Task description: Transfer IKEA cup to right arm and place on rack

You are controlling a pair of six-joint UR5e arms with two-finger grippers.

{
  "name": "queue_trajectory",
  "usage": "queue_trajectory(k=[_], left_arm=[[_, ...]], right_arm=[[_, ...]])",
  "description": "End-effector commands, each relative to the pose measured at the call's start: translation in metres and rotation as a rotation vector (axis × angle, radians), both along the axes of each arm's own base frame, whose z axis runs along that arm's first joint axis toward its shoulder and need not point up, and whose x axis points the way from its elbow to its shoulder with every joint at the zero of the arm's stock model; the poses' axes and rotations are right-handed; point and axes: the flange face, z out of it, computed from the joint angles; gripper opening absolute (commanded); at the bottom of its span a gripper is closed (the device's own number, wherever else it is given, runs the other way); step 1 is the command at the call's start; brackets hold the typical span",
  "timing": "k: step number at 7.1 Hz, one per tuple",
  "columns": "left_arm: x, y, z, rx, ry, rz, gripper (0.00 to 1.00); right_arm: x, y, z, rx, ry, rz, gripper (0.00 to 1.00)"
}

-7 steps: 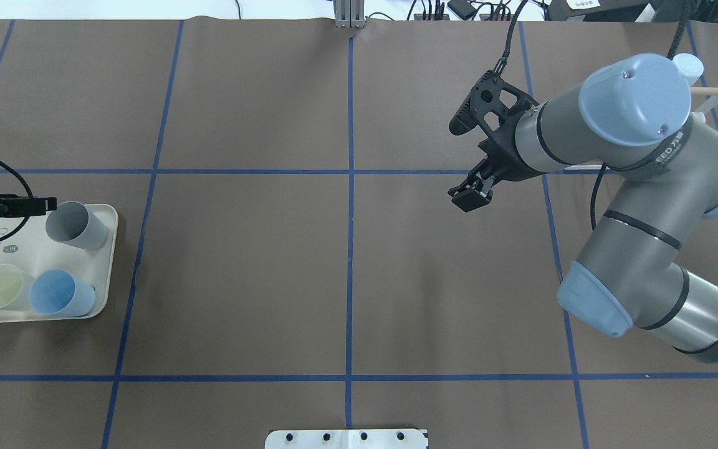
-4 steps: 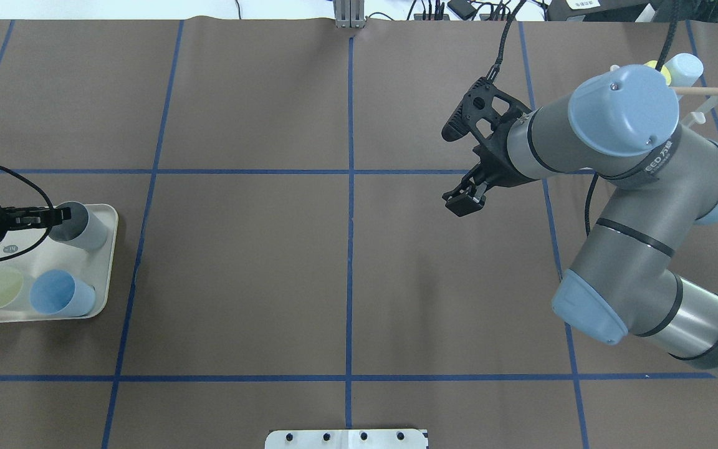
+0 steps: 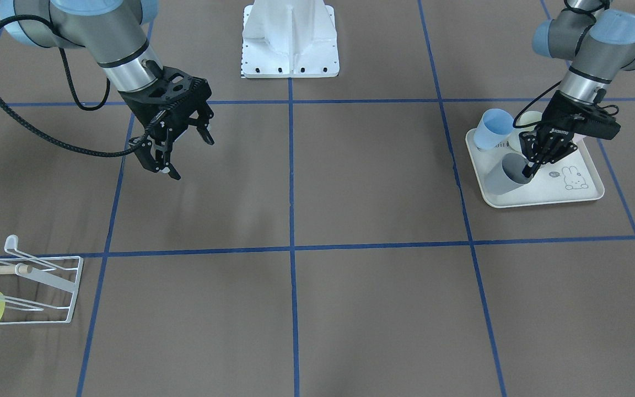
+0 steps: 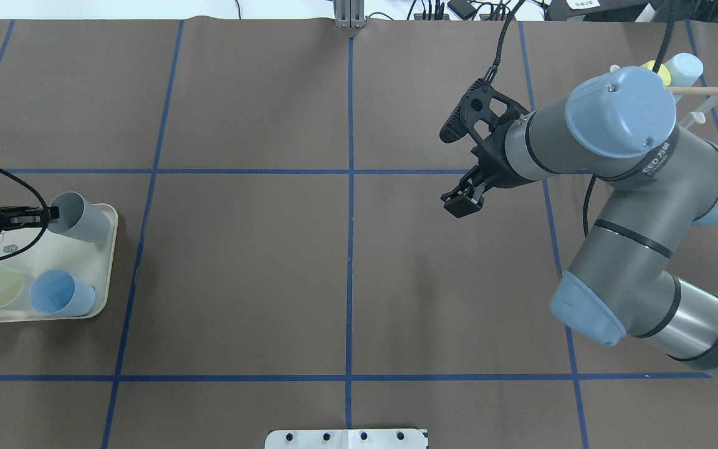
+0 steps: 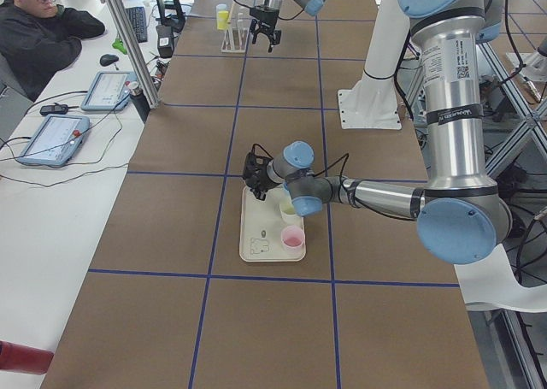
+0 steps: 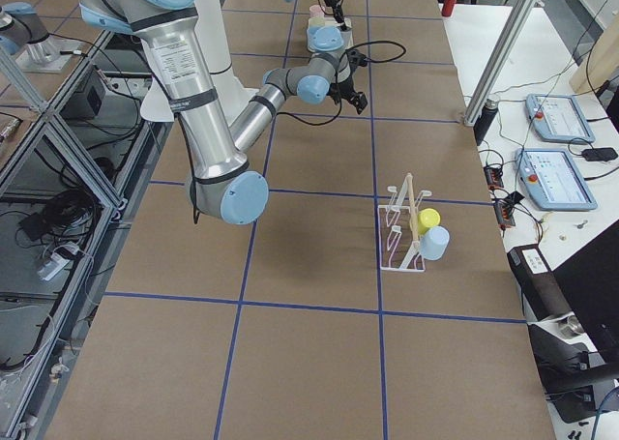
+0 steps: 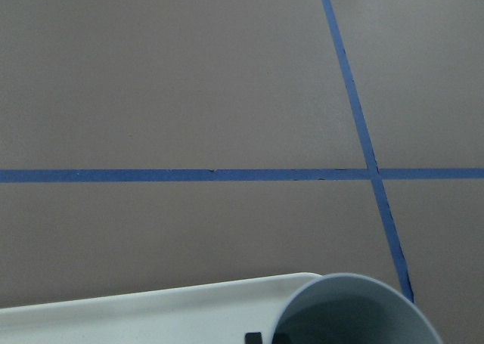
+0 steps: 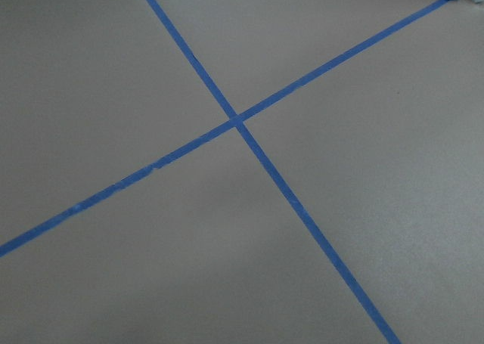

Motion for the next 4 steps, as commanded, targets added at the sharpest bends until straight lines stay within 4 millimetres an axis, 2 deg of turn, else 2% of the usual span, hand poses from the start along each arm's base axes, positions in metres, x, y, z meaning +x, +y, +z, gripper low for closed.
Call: queue_trajectory(k=[1,2,4], left_arm=[[-0.016,-0.001,-0.023,0.027,0.026,-0.025,0.0],[-0.017,0.002,-0.045,0.035,0.069,-0.019,0.0],[-0.015,0.008,-0.099,-0.054,0.252,-0.065,0.0]], right_arm=[[-0.016,0.012,-0.001,0.011,-0.007,-0.031,0.99],[-0.034,0.021,-0.002,0.065,-0.043,-0.028,0.99],[-0.058,0.031,0.0,0.147,-0.107,0.002,0.99]])
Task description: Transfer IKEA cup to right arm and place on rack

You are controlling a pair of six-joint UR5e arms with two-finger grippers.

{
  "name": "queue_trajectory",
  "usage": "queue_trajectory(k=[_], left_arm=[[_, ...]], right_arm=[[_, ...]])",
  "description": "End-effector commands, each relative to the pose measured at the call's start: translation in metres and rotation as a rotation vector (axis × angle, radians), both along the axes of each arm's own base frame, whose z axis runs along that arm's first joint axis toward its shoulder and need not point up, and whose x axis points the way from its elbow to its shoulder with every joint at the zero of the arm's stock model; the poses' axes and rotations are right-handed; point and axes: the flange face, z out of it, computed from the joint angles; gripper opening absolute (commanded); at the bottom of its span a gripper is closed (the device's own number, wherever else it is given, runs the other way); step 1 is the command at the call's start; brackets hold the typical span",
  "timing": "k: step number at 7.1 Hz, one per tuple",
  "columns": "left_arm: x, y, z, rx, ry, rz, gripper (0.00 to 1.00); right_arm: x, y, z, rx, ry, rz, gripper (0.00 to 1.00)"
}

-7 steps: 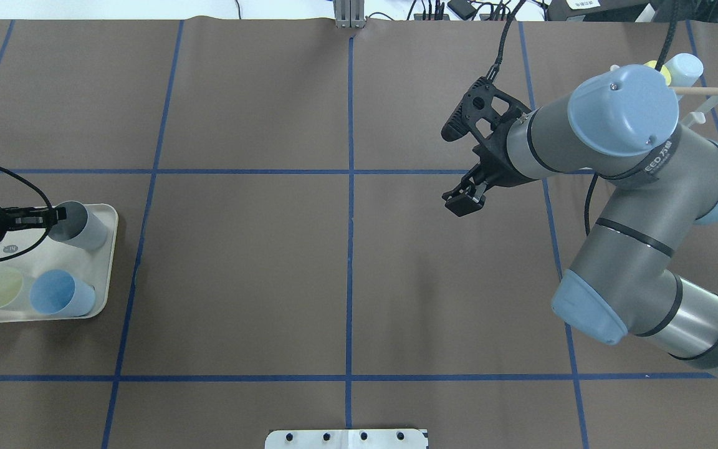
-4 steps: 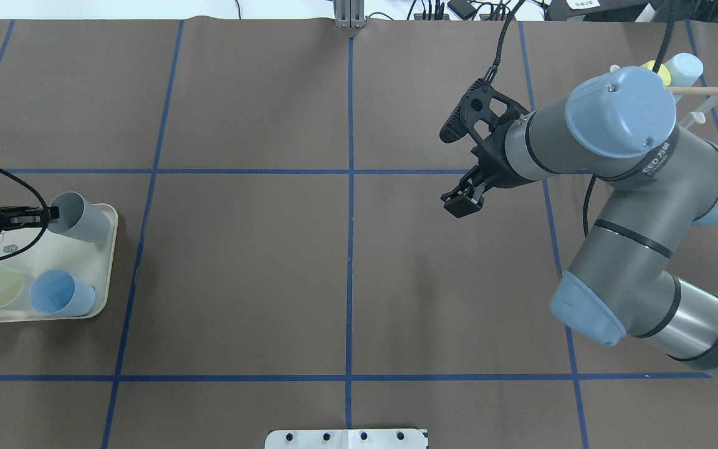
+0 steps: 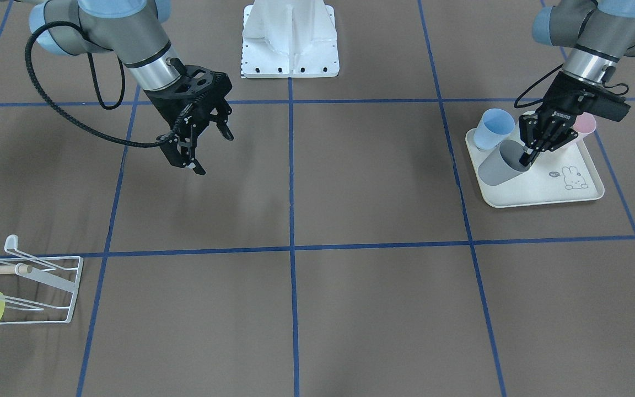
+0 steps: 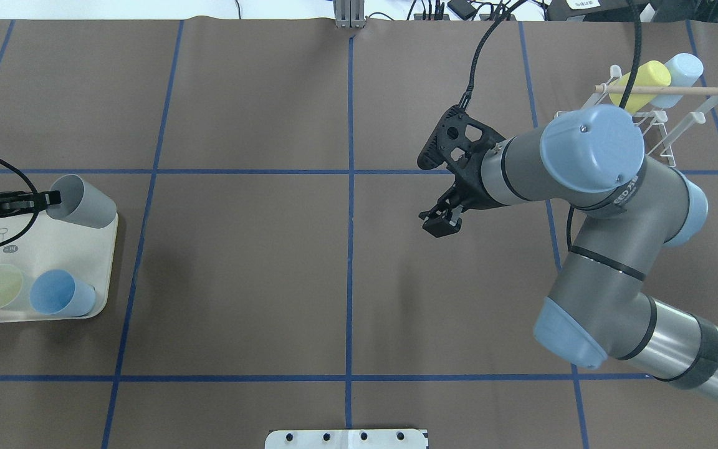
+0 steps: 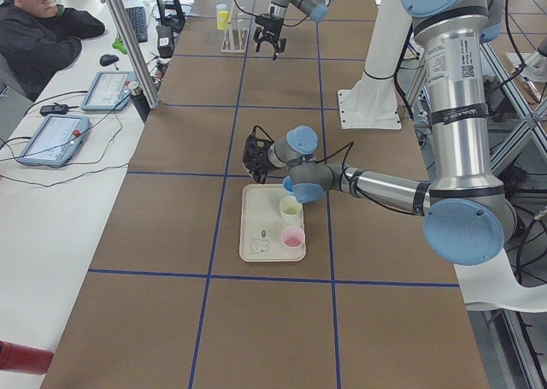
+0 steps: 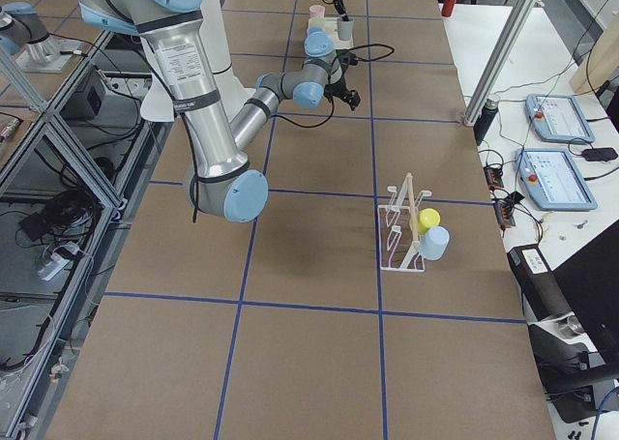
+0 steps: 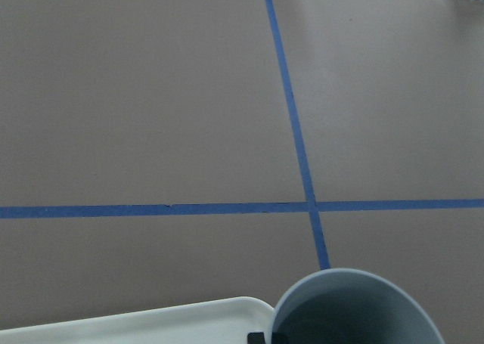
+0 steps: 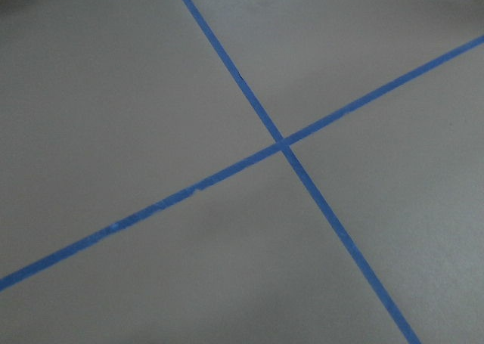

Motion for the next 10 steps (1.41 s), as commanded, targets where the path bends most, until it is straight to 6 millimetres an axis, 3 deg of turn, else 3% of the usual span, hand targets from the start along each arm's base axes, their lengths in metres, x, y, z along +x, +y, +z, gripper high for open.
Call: queue_trajectory(k=[1,3,6,7,8,10], left_arm=[[0.003,0.009,-0.061,-0.076,0.196,0.005,0.0],[0.016,0.006,-0.122,-0.131,0.382,0.024,0.0],[0.081,0.02,-0.205,-0.201,0.595,0.132,0.0],[0.089,0.026,-0.21,-0.212,0.609,0.145,0.0],[0.111,0.036,-0.217,-0.208,0.625,0.143,0.0],[0.14,0.056,-0.221,-0.217,0.631,0.155,0.0]], right_arm=[[-0.025,0.013,0.003,0.065,-0.098,0.018,0.99],[-0.047,0.035,0.004,0.112,-0.223,-0.011,0.99],[-0.076,0.055,0.035,0.213,-0.439,-0.042,0.99],[-0.085,0.06,0.048,0.243,-0.499,-0.034,0.99],[-0.093,0.068,0.054,0.266,-0.553,-0.025,0.99],[-0.095,0.072,0.039,0.283,-0.598,-0.019,0.98]])
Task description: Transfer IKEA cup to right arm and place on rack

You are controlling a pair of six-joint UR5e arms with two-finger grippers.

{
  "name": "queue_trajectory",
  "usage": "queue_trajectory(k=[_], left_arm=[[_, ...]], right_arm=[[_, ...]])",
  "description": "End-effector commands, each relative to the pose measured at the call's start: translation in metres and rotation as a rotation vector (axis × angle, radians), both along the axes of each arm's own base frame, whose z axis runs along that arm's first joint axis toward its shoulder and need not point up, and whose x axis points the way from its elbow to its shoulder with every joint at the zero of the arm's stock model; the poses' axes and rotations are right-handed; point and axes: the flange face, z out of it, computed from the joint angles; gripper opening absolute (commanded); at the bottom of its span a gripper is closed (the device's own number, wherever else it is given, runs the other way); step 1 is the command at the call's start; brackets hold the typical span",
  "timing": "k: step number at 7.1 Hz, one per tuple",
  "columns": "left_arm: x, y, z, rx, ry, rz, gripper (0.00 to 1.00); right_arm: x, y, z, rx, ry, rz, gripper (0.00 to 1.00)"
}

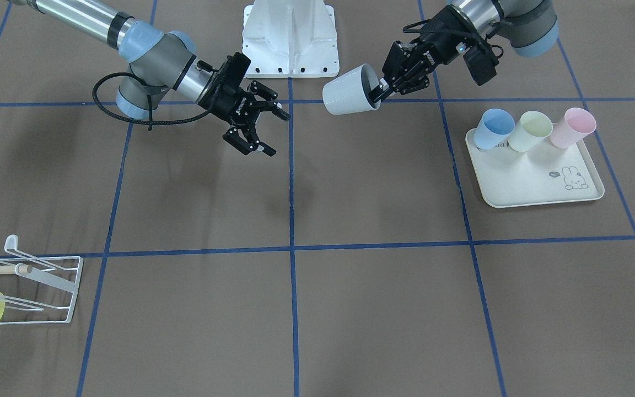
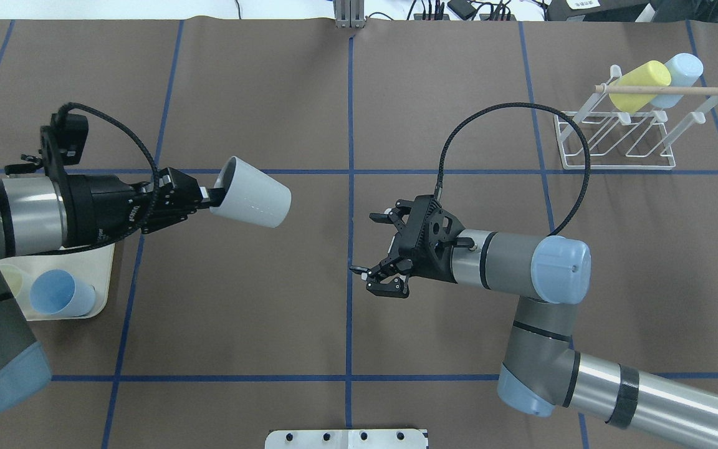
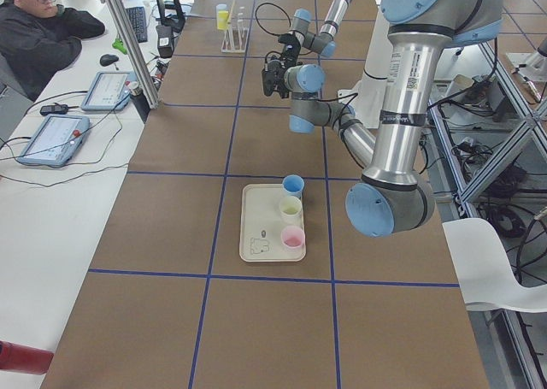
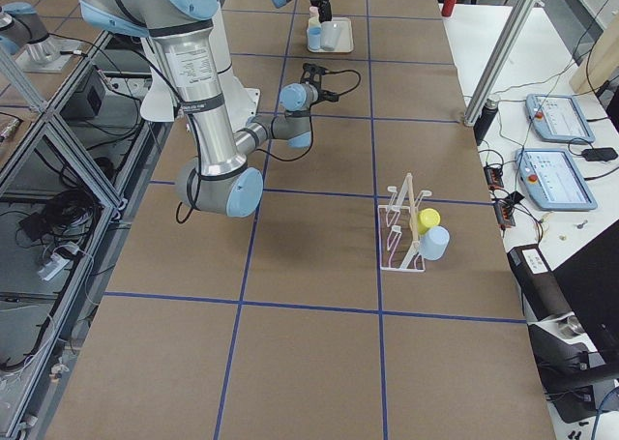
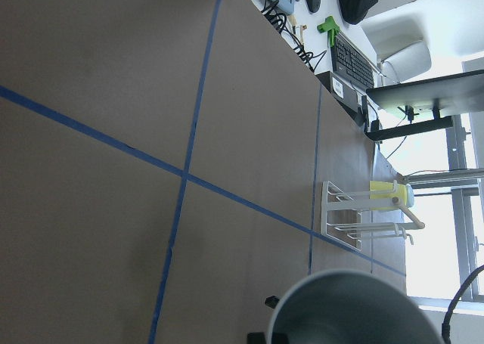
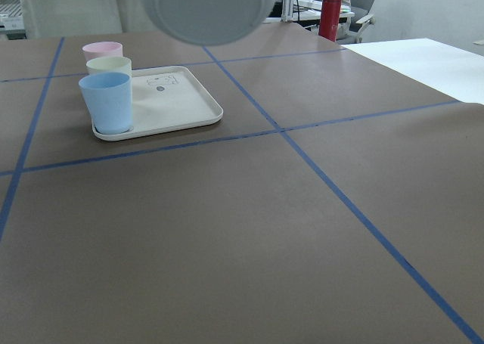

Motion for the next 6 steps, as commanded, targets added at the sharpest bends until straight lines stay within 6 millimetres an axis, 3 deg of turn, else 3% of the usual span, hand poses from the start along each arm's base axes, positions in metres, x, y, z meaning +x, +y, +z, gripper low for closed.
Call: queue_trajectory(k=[1,6], left_arm=[[0.032,0.021,-0.007,-0.007,0.012,0.005,0.0],[0.065,0.027,-0.001,-0.02,-0.009,0.014,0.0]], right_arm=[[-0.003,0.003,-0.015,0.015,-0.042,0.002,0.98],[-0.012,0.013,-0.034,0.025,-0.073,0.018,0.98]])
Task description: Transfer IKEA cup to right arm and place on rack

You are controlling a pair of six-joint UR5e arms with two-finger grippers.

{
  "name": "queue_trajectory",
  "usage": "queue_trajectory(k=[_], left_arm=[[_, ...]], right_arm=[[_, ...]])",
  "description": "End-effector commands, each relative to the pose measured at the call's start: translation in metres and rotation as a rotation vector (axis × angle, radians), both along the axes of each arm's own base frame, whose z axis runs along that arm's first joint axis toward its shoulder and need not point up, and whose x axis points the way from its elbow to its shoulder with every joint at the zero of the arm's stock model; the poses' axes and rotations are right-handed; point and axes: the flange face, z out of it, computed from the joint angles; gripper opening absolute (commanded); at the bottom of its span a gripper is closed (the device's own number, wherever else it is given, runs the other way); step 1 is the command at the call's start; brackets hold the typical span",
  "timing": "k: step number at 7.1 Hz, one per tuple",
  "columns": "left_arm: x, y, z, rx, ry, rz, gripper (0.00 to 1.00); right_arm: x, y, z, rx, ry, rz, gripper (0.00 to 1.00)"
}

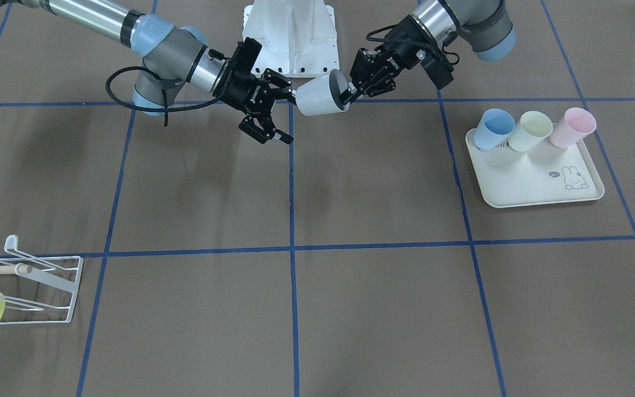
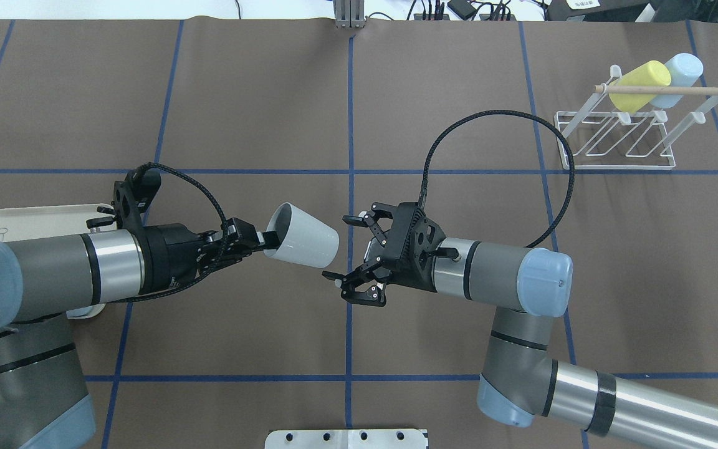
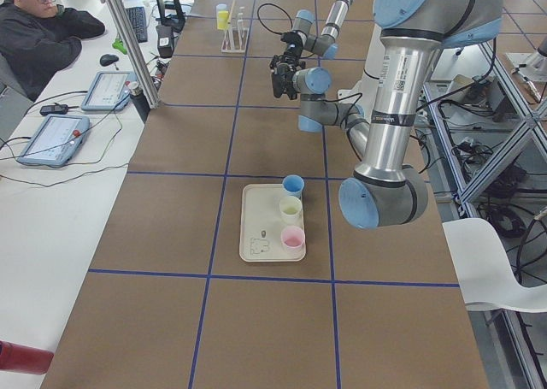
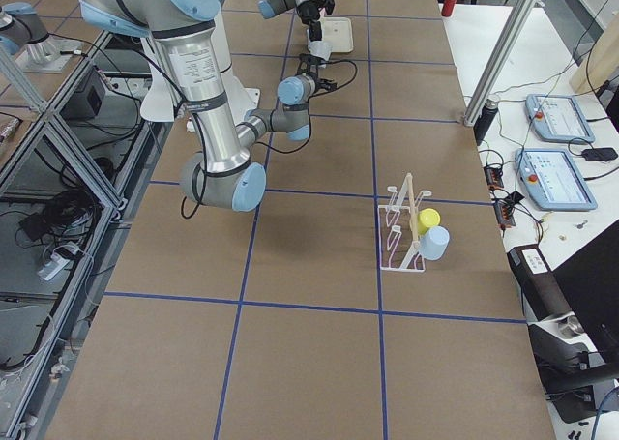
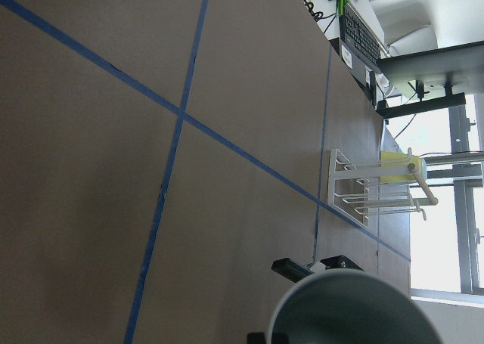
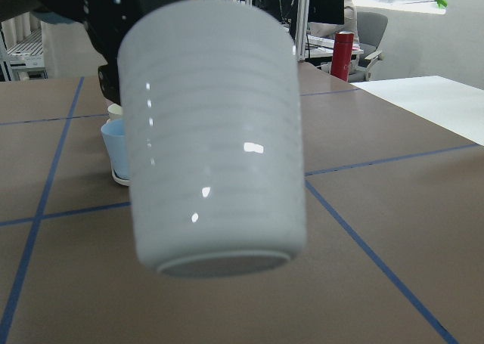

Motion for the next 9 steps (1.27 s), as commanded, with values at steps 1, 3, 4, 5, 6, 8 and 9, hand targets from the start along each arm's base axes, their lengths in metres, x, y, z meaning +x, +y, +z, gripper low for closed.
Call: queue_trajectory(k=[1,3,4,5,6,8,9], left_arm=[[0.012,0.0,-0.001,-0.002,-0.002,0.002,0.0],[0.014,0.0,0.001,-0.004,-0.006,0.003,0.0],[0.014,0.0,0.001,-0.003,-0.008,0.003,0.0],[0.016,-0.001,0.004,-0.006,-0.013,0.002,0.0],[0.018,-0.002,0.007,-0.007,-0.021,0.003,0.0],[0.021,-0.003,0.011,-0.005,-0.032,0.002,0.0],[0.024,-0.004,0.013,-0.007,-0.038,0.002,0.0]], right_arm=[[-0.005,0.006,-0.004,-0.002,-0.007,0.015,0.98],[-0.007,0.01,-0.007,0.002,-0.012,0.007,0.98],[-0.008,0.011,-0.007,0.002,-0.012,0.006,0.98],[-0.008,0.011,-0.008,0.002,-0.014,0.006,0.98],[-0.007,0.011,-0.01,0.003,-0.016,0.006,0.98],[-0.008,0.011,-0.013,0.005,-0.021,0.006,0.98],[-0.008,0.011,-0.013,0.006,-0.02,0.006,0.98]])
